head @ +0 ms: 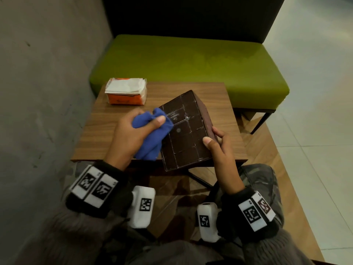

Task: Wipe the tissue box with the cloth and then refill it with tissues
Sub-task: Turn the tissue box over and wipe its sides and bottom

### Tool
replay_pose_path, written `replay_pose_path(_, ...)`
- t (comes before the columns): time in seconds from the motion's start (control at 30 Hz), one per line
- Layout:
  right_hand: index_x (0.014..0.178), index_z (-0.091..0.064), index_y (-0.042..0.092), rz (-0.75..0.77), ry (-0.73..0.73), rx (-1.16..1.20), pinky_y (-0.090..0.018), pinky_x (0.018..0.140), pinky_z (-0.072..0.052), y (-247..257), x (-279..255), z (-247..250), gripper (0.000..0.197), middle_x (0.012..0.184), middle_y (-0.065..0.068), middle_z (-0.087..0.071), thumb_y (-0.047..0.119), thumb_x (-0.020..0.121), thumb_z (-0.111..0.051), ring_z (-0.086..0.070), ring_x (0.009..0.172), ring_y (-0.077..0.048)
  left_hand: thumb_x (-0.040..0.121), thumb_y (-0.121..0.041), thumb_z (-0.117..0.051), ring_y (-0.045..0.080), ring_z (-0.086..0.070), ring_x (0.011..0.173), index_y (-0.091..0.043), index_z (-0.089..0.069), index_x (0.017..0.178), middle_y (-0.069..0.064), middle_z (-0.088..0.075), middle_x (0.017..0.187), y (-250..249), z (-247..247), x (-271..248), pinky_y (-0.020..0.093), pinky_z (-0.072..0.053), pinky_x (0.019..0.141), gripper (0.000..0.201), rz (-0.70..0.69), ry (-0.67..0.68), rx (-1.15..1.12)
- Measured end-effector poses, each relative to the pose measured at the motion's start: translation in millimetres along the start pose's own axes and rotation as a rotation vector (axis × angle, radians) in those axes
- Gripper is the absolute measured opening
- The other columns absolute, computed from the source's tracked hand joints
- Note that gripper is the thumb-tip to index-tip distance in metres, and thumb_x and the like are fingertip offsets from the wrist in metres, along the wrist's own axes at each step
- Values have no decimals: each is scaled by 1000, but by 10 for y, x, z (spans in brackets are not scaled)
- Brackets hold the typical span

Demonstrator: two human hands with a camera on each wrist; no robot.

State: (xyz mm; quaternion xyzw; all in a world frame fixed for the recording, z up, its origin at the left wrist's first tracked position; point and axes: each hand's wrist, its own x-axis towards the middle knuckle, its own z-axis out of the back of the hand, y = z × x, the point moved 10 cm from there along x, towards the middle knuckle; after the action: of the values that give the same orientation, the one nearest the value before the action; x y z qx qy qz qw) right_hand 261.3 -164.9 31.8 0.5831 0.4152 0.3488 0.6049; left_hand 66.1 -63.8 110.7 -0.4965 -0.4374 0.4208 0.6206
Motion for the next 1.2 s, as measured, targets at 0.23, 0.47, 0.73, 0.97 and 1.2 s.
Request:
replay_pose_path(0.23, 119, -60, 27, -82, 168, 102, -50, 88, -52, 78, 83, 30, 64, 110, -1, -69, 52, 61, -58, -68, 94, -20, 27, -82, -61, 0, -63, 50, -24, -56, 79, -11, -66, 53, 651, 84, -207, 22, -50, 55, 78, 498, 174, -186)
replay_pose_path(0.47, 130, -57, 31, -63, 198, 49, -49, 94, -48, 176, 164, 7, 75, 127, -3, -63, 69, 65, -63, -61, 114, -25, 98, -34, -18, 23, -46, 129, -3, -56, 127, 17, -48, 137, 367, -166, -204, 24, -26, 113, 58, 325, 238, -526)
replay_pose_path(0.73, 145, -29, 40, -139, 138, 170, -55, 100, -48, -225, 32, -221, 101, 138, 6, -55, 59, 60, -81, -57, 123, -17, 56, -62, -76, 28, -50, 101, -11, -68, 95, 21, -50, 118, 784, -450, -259, 33, -40, 90, 65, 548, 255, -616)
replay_pose_path(0.97, 135, -47, 12, -206, -54, 285, -25, 78, -54, -295, 135, 67, 91, 128, -10, -63, 49, 56, -75, -66, 107, -16, 34, -56, -89, 26, -63, 101, -15, -52, 124, 21, -59, 123, 1005, -173, -268, 35, -53, 85, 105, 534, 248, -253)
replay_pose_path(1.2, 135, -35, 16, -148, -155, 228, -39, 95, -54, -235, 86, 94, 101, 123, -4, -61, 46, 50, -80, -66, 108, -18, 61, -31, -83, 17, -64, 100, -23, -52, 114, 5, -62, 114, 512, 302, -138, 30, -54, 79, 61, 124, -254, -258)
